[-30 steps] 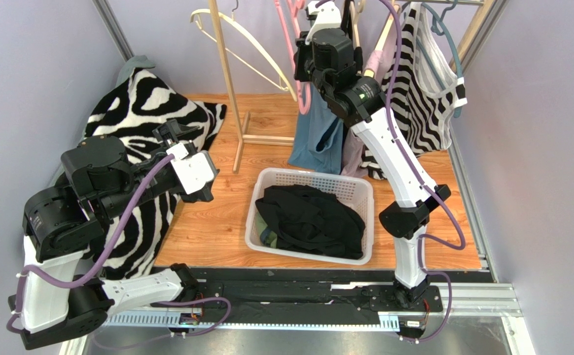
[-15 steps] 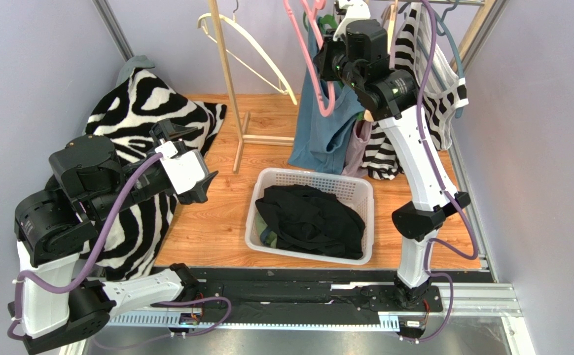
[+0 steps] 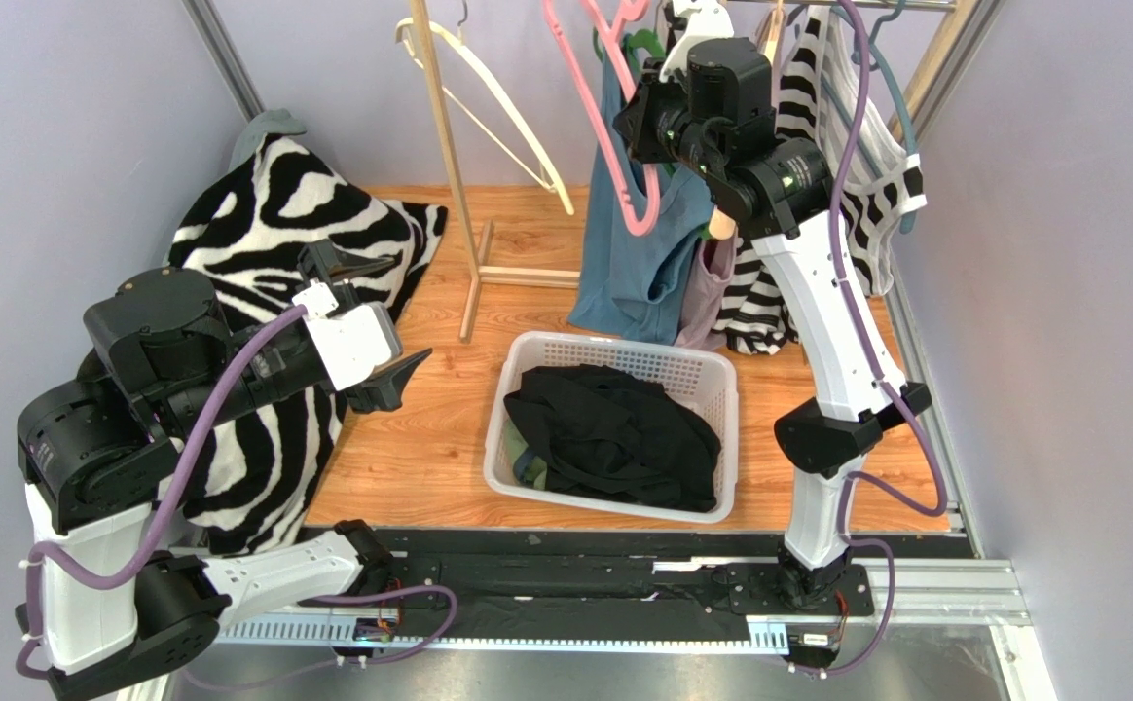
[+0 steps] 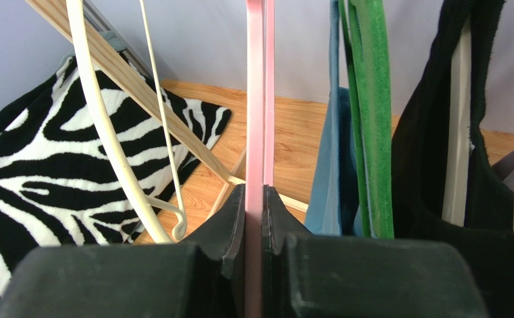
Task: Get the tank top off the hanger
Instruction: Place the hanger at the clothesline.
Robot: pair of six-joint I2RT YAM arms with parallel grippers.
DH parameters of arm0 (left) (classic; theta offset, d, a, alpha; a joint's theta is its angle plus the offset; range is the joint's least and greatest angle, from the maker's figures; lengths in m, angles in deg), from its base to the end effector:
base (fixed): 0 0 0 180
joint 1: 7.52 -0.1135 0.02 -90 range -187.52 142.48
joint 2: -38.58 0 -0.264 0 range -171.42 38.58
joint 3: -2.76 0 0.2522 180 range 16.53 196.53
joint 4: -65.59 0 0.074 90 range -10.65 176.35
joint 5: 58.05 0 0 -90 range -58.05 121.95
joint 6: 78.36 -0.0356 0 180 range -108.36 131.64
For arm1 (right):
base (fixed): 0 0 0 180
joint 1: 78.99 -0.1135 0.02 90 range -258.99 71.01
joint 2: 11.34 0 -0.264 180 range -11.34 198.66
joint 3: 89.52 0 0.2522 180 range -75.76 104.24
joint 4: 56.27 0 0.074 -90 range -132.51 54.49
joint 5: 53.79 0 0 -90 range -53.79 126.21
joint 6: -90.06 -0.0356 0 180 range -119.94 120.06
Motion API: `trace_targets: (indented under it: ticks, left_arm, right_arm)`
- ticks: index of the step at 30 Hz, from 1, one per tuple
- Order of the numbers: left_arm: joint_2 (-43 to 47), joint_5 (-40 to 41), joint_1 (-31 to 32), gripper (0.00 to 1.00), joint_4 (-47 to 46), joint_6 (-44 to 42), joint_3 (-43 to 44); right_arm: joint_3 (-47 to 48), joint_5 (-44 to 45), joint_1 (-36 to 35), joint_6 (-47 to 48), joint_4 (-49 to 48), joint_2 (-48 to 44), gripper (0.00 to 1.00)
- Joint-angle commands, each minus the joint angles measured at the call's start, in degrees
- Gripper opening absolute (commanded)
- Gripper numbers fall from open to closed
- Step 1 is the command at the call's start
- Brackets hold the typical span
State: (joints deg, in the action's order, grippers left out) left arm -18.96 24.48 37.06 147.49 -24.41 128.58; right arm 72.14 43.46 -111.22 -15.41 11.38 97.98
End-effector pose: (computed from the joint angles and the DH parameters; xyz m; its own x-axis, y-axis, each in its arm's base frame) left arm 0.0522 -0.0580 0.5448 0.3269 0.4971 -0.8038 0.7341 0.4020 0.5472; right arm 0.3127 0.1919 0.5334 -0.3289 0.1054 -0.9385 -0.3511 0.9089 0.2252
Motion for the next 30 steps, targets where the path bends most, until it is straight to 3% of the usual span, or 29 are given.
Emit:
trace_targets:
  ticks: [1,5,10,22,25,30]
  left_arm:
    - [-0.1,-1.9,-0.4,0.96,-0.6,1.4,1.3]
    - [0.1,-1.8,-0.5,0.97,-0.4,1.3,1.3]
    - [0.3,-1.5,-0.5,0.97,-0.3,1.2,0.6]
    - [0.2,-2.7,-0.5,0.97,0.1,1.5,1.5]
    - [0.5,-2.7,-0.7,0.97,0.1,1.5,1.2]
    - [0.8,-3.7,-1.2,0.98,0.2,2.0,1.0]
  right_arm:
    - [1.3,-1.2,-0.4,-1.9,-2.9,1.4,0.00]
    - [-0.9,0.0,-1.2,-0.3,-10.4,1.2,0.00]
    - [0.8,-0.7,-1.1,0.7,-12.9,2.4,0.00]
    - [-0.1,-2.3,-0.9,-0.4,-5.5,5.3,0.00]
    - [-0.1,-4.1,-0.9,-1.1,-4.8,5.5,0.00]
    - [-4.1,-17.5,3.0,-13.2,-8.3,4.7,0.00]
